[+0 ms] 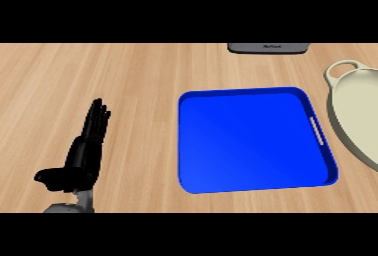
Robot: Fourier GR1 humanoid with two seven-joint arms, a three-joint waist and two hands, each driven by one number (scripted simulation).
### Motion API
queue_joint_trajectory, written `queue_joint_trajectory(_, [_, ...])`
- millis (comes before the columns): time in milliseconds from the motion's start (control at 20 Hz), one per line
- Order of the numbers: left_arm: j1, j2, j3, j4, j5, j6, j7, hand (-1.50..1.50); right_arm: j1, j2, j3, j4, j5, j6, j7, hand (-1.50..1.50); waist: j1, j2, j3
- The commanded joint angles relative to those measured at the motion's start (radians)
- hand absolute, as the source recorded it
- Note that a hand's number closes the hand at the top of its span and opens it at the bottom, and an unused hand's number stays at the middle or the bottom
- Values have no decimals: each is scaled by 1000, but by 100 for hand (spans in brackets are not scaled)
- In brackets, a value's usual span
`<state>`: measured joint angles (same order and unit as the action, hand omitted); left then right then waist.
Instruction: Pick the cupcake from the tray and place it in the pot
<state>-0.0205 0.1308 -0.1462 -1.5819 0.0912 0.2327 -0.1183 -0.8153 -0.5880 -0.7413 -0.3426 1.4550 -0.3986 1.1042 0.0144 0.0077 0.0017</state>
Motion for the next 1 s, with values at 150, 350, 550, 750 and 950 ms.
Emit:
queue_joint_trajectory(150, [7,1,10,5,10,-18,-10,0,49,42,-59,-104,-89,-273,-80,-150,2,-2,0])
queue_joint_trajectory(350, [3,-4,23,40,9,-11,-31,0,46,66,-69,-253,-101,-515,-160,-150,-14,-3,-1])
queue_joint_trajectory(550, [1,22,51,25,19,-18,-14,0,128,135,-103,-366,-168,-686,-235,-150,-30,-11,-1])
queue_joint_trajectory(750, [51,7,16,-22,4,-13,-4,0,201,222,-128,-473,-221,-776,-244,-150,-24,-14,-2])
queue_joint_trajectory(950, [10,5,17,-48,-16,8,44,0,294,265,-105,-650,-277,-756,-293,-150,-26,-14,-2])
